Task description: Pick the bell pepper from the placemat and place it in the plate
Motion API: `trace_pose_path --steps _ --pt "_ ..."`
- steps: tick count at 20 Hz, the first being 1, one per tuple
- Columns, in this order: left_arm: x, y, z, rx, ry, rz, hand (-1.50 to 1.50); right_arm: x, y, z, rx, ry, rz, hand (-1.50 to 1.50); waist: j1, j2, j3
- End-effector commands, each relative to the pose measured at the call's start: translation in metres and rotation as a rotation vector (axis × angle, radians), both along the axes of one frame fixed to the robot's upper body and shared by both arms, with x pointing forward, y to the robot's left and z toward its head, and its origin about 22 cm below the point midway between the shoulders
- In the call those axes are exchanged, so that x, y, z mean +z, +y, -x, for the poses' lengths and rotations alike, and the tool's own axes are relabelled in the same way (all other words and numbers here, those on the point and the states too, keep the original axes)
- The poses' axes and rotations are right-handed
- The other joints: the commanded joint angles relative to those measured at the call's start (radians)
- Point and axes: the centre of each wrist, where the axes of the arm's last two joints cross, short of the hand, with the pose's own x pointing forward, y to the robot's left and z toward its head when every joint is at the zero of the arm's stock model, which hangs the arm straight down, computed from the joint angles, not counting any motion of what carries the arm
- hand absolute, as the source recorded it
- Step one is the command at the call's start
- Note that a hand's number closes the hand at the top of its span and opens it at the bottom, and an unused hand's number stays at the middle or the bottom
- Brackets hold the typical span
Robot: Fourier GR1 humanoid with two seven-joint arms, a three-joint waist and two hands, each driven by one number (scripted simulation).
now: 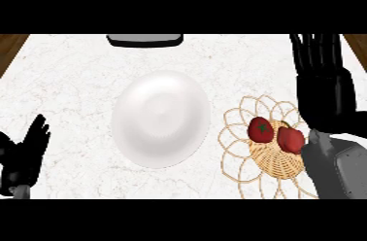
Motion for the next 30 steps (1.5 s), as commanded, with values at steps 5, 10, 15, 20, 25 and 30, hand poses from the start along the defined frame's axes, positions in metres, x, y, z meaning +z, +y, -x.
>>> trace_pose_path --steps 5,10,15,20,25,30 --pt "-0.023 -0.058 0.006 -0.149 0.038 0.098 0.00 0.033 -0.128 0.013 -0.352 0.050 0.269 1.50 -0.065 -0.005 -0.009" --pt "-0.014 -0.084 0.000 -0.256 0.009 0.199 0.00 0.000 -0.197 0.036 -0.856 0.206 0.478 -1.50 -0.079 0.000 -0.009" --pt "-0.009 -0.110 0.003 -0.323 0.009 0.187 0.00 -0.034 -0.187 0.089 -0.819 0.128 0.401 -1.50 -0.025 -0.008 -0.007" --pt "-0.013 -0.108 -0.016 -0.316 0.024 0.187 0.00 -0.028 -0.201 0.112 -0.774 0.186 0.532 -1.50 -0.017 -0.005 -0.008" --pt "-0.010 -0.108 -0.008 -0.299 0.010 0.198 0.00 0.011 -0.204 0.120 -0.582 0.431 0.855 -1.50 -0.024 -0.005 -0.012" --pt "-0.008 -0.126 -0.004 -0.327 0.013 0.190 0.00 0.028 -0.172 0.123 -0.497 0.523 0.999 -1.50 -0.010 -0.006 -0.009"
